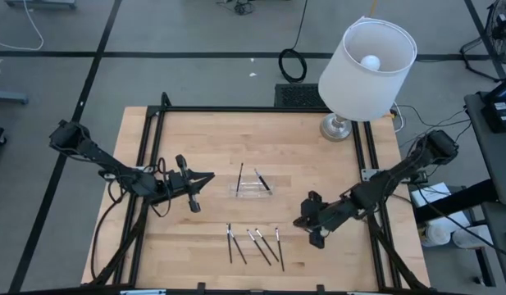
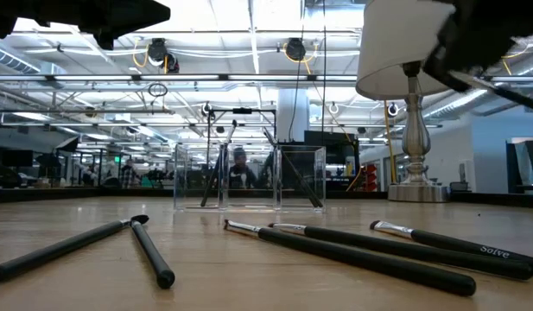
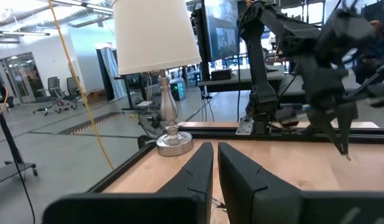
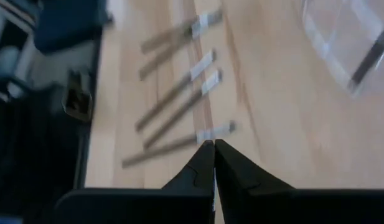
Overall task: Put items in baskets/containers
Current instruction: Put the eyeshadow brush in the transparent organizer
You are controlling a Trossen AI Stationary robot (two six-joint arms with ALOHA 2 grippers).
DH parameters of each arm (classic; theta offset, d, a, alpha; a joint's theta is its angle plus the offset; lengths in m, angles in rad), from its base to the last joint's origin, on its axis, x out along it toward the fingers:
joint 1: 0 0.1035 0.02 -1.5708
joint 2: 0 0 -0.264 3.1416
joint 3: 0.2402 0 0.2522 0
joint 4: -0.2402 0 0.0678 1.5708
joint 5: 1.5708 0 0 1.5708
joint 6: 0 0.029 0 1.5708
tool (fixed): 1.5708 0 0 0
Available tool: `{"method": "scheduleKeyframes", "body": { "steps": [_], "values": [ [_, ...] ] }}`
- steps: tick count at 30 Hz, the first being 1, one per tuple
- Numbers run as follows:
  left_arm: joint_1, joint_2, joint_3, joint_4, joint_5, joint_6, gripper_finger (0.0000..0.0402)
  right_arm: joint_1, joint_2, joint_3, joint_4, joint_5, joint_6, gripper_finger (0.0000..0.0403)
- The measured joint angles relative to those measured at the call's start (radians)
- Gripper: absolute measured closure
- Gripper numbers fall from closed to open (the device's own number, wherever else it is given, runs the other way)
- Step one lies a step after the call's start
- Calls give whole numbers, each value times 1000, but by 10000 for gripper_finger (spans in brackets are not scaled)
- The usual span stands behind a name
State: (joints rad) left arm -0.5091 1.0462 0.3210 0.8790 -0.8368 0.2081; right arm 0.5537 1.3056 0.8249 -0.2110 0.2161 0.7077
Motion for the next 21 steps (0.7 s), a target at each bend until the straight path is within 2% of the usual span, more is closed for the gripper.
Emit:
{"method": "scheduleKeyframes", "body": {
  "steps": [4, 8, 12, 17, 21],
  "values": [
    [0, 0, 0, 0, 0, 0, 366, -32, -56, 1, 143, 88, -149, 402],
    [0, 0, 0, 0, 0, 0, 366, -72, -85, 1, 338, 199, -382, 402],
    [0, 0, 0, 0, 0, 0, 366, -137, -86, 2, 461, 276, -587, 403],
    [0, 0, 0, 0, 0, 6, 366, -246, -52, 2, 566, 270, -697, 403],
    [0, 0, 0, 0, 0, 18, 366, -329, 20, 2, 681, 182, -730, 403]
  ]
}}
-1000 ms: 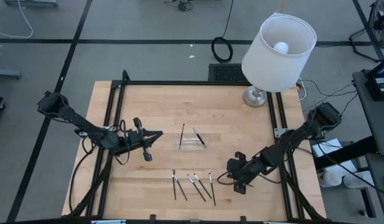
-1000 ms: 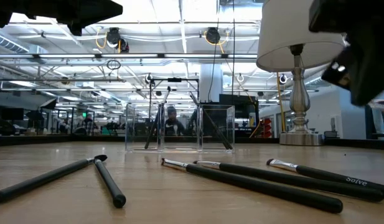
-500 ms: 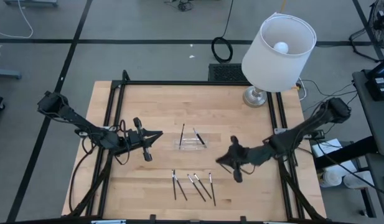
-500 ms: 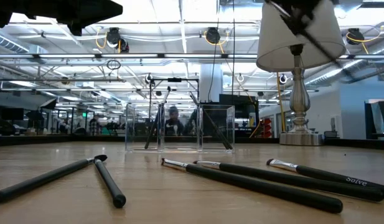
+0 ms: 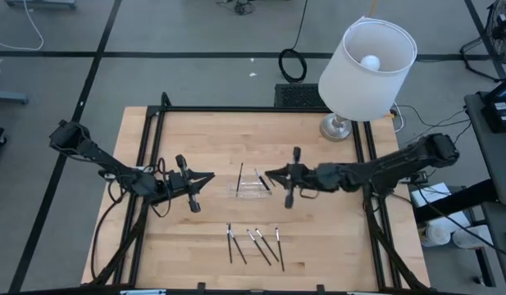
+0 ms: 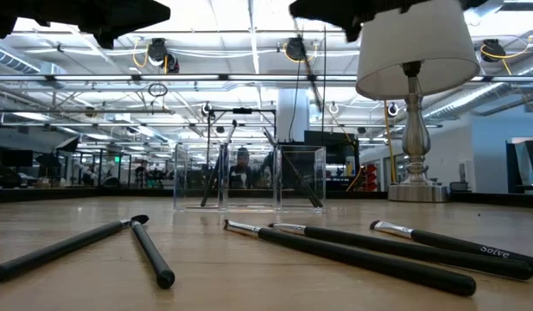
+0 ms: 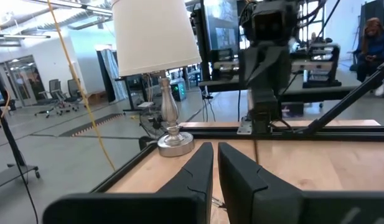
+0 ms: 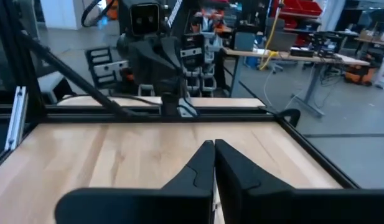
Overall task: Put items in baskets/containers
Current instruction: Put the eyeshadow brush in the transparent organizer
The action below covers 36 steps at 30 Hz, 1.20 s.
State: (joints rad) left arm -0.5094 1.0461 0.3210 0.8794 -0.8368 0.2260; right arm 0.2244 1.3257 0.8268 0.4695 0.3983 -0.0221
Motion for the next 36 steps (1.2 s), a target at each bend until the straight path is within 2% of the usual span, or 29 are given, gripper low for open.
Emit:
{"method": "scheduleKeyframes", "body": {
  "steps": [5, 10, 15, 19, 28, 36],
  "values": [
    [0, 0, 0, 0, 0, 1, 366, -73, 118, 0, 137, -87, 0, 403],
    [0, 0, 0, -1, 0, 1, 366, -103, 199, 0, 162, -88, 10, 403],
    [0, 0, 0, -1, 0, 3, 366, -106, 226, 0, 167, -82, 10, 403],
    [0, 0, 0, -1, 0, 7, 366, -106, 229, 0, 129, -56, 12, 403],
    [0, 0, 0, -5, 0, -2, 366, -106, 229, -1, -81, -33, 137, 403],
    [0, 0, 0, 1, -2, 24, 366, -108, 228, -51, -73, -29, 182, 403]
  ]
}}
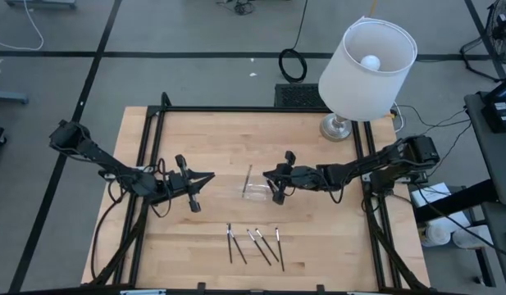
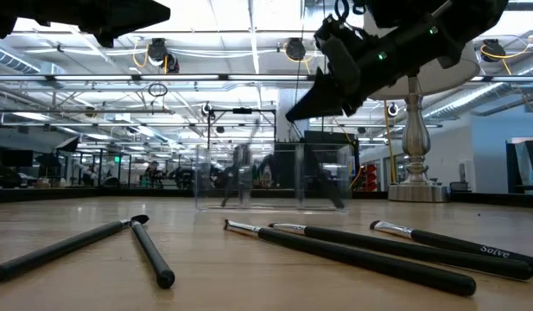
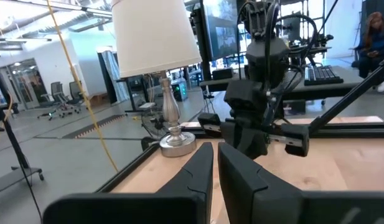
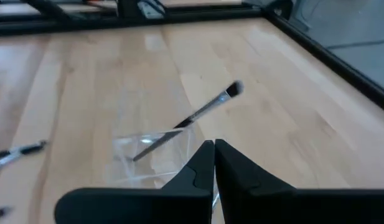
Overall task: Put items in baskets/containers
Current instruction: Put the eyeshadow brush in the transparent organizer, then put the brow brush in the transparent organizer
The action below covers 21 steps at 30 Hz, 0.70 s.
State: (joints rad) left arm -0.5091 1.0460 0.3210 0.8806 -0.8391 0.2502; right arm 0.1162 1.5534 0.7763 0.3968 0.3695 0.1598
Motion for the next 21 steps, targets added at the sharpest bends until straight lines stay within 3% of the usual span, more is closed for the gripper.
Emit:
{"method": "scheduleKeyframes", "body": {
  "steps": [5, 13, 21],
  "values": [
    [0, 0, 0, 7, 0, 48, 366, 0, 1, -25, 45, 29, 42, 376],
    [1, 0, 0, 79, 0, 114, 366, 10, -16, -25, 122, 47, 56, 277],
    [1, 0, 0, 126, 1, 191, 366, 134, -194, -23, 132, 46, -4, 234]
  ]
}}
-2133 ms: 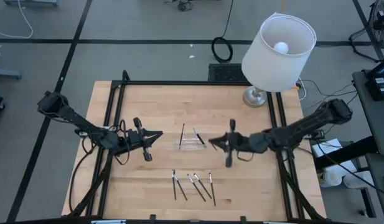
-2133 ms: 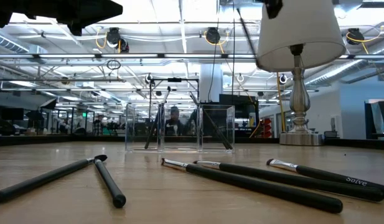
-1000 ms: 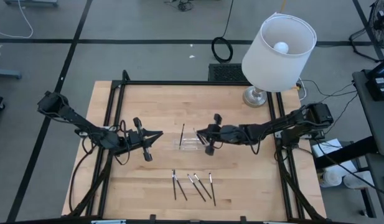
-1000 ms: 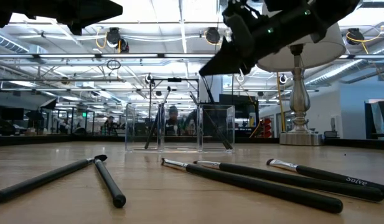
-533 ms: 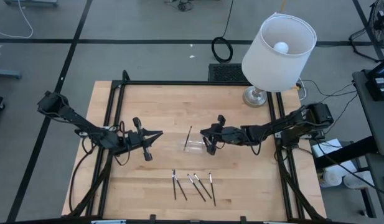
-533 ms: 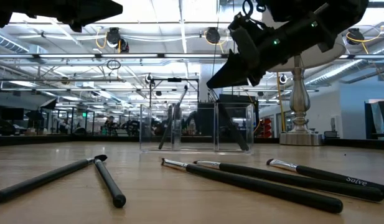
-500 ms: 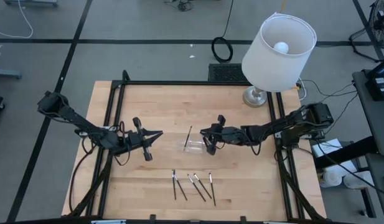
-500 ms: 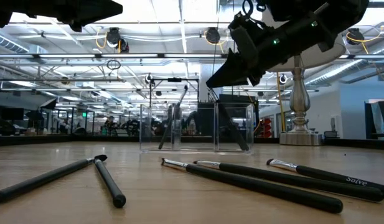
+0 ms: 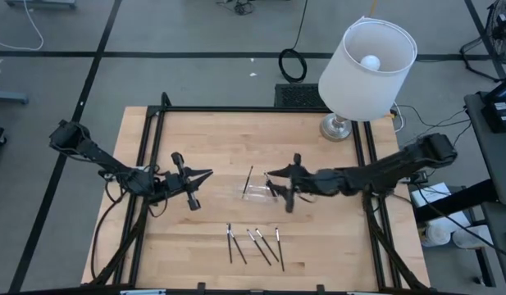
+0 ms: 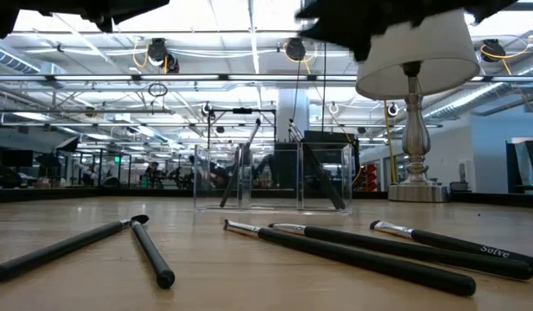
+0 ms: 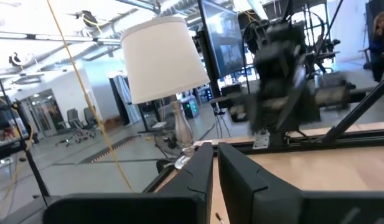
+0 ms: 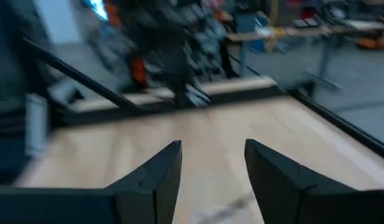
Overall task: Put items in baskets/containers
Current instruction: Put the brow brush in the transparent organizer
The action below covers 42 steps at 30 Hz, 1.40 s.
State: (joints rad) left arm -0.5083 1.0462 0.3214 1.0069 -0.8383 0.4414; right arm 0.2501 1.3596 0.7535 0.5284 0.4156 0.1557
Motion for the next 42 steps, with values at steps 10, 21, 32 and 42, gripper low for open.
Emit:
{"method": "scheduleKeyframes", "body": {
  "steps": [10, 21, 32, 42],
  "values": [
    [0, 0, 37, 1, 69, -17, 366, 366, -28, -21, -95, 156, 8, 331],
    [7, 0, 55, -6, 125, -28, 366, 560, 142, -107, 54, 268, 36, 388],
    [17, 0, 55, 8, 187, -105, 366, 498, 178, -150, 144, 262, 61, 401],
    [11, 0, 55, -96, 271, -126, 366, 466, 178, -158, 172, 261, 9, 402]
  ]
}}
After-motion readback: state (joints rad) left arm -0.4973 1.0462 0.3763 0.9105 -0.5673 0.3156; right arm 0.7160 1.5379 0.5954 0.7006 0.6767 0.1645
